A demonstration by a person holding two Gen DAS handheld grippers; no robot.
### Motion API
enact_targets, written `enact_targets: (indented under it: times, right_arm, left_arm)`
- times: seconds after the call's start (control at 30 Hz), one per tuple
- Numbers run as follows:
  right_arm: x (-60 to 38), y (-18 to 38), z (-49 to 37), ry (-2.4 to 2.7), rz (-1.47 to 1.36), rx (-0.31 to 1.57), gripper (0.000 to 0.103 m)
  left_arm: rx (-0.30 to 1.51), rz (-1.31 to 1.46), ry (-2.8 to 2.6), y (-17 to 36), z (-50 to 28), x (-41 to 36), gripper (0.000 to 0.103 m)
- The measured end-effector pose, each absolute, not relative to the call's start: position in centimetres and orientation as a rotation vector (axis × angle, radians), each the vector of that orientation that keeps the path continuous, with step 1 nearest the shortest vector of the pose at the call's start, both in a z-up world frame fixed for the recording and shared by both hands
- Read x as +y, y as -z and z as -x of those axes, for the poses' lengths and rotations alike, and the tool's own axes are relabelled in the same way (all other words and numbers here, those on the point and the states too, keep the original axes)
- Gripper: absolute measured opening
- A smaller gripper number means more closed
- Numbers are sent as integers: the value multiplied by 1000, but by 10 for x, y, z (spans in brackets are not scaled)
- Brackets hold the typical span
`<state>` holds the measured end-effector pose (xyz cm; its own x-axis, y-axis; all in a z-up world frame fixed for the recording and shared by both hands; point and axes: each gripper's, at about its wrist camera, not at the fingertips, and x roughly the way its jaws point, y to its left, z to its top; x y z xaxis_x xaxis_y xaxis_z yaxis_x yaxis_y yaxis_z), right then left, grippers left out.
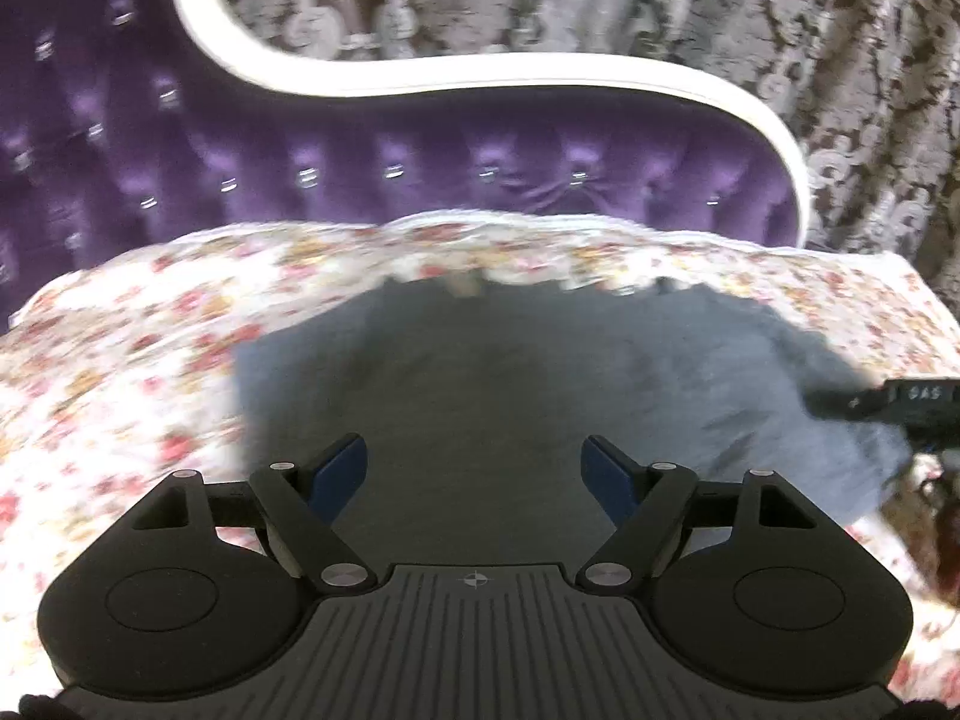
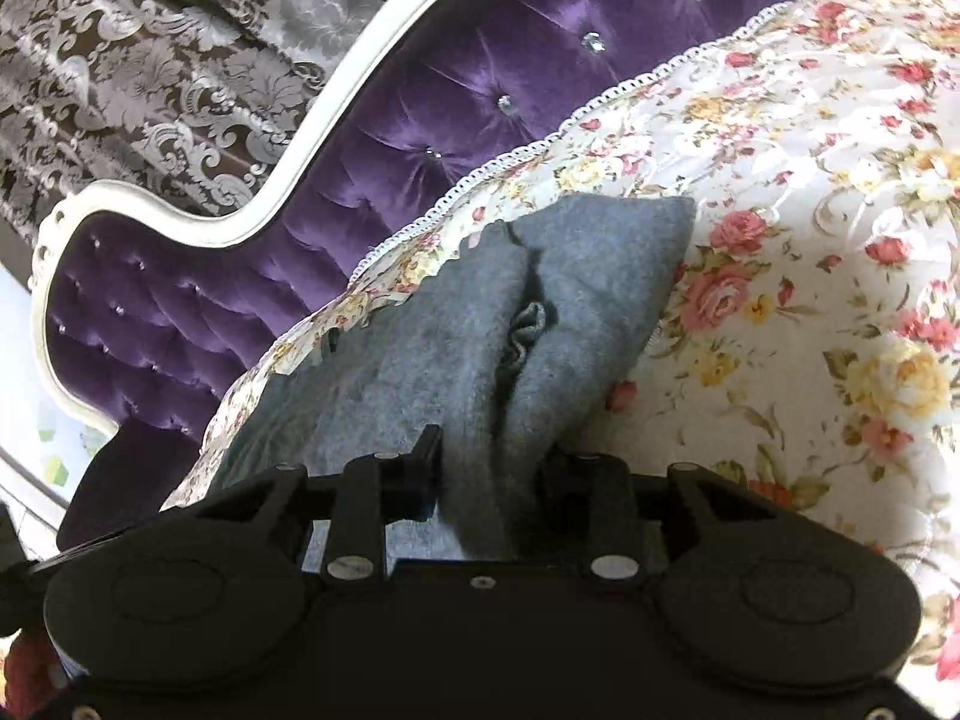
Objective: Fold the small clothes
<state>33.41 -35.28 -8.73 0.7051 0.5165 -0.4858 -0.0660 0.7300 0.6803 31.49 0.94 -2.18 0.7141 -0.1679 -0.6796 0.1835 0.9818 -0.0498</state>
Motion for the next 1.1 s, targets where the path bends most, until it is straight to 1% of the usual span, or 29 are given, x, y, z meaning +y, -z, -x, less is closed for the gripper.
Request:
enact_targets:
  times: [0.2,0.4,0.63,0.77,0.9,1.1]
  right_arm:
    - [-340,72,-341,-292,-597,772,42]
    - [-328,54,-346,-190,-535,812,32]
    - [-295,8,-354,-165,-389,769,29]
    - [-256,-20,-363,-219,-294,738,28]
    - [-200,-37,-372,-310,-215,723,28]
    - [-97,-29,-378,-483,-110,728,28]
  left_arm:
    - [757,33,152,34,-299,56,78]
    - [776,89,178,31,-305,74,78]
    - [782,160,202,23,-316,90,78]
    - [777,184,177,20,-320,103,78]
    - [778,232,146,20,-324,121,78]
    - [779,310,98,15,-330,149,78]
